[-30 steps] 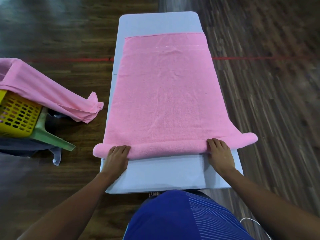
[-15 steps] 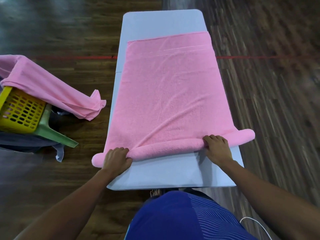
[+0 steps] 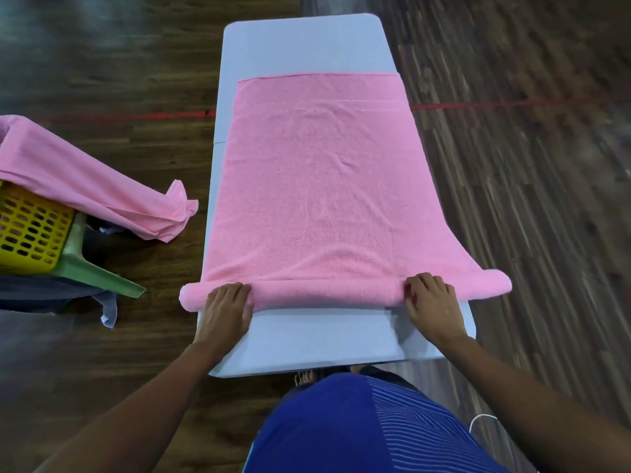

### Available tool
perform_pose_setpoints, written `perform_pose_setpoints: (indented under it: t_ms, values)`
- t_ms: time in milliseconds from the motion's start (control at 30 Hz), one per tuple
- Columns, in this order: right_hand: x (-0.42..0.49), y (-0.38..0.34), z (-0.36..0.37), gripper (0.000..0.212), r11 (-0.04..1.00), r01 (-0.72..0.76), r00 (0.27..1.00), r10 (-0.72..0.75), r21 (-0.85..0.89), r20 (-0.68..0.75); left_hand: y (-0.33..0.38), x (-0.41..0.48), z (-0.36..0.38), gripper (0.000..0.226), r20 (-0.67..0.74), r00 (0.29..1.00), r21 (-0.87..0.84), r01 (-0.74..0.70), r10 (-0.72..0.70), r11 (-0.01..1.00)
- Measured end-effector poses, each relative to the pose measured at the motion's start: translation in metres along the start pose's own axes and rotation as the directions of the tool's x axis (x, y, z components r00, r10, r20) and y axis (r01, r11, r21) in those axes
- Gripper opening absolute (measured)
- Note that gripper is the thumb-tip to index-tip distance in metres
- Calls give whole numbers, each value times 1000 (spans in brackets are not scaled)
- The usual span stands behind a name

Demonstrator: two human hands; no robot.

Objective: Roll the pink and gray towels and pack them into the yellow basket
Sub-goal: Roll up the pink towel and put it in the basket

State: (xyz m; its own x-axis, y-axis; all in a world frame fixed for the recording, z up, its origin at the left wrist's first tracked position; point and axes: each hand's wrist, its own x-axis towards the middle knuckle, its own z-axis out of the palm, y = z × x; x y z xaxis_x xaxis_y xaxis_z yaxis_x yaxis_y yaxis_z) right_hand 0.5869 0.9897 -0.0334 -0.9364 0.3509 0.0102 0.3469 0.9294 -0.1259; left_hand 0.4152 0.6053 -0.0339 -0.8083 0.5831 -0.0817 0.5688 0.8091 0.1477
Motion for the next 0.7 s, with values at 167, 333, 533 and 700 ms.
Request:
perform_pose_setpoints:
  t_ms: [167, 333, 533, 700]
  values:
    - [-7, 10, 6, 50, 999, 2, 994, 3, -46, 110, -1, -1, -2, 50, 68, 998, 32, 5, -7, 999]
    - [12, 5, -5, 28, 998, -46, 983, 52, -39, 175, 3, 11, -15, 14, 72, 997, 46, 4, -8, 999]
    - [15, 7, -9, 28, 992, -105, 969, 117, -64, 218, -9, 12, -15, 26, 63, 994, 7, 91, -91, 996]
    - [1, 13, -6, 21, 995, -103, 992, 103, 12, -66, 5, 7, -9, 25, -137, 990, -105, -3, -11, 994]
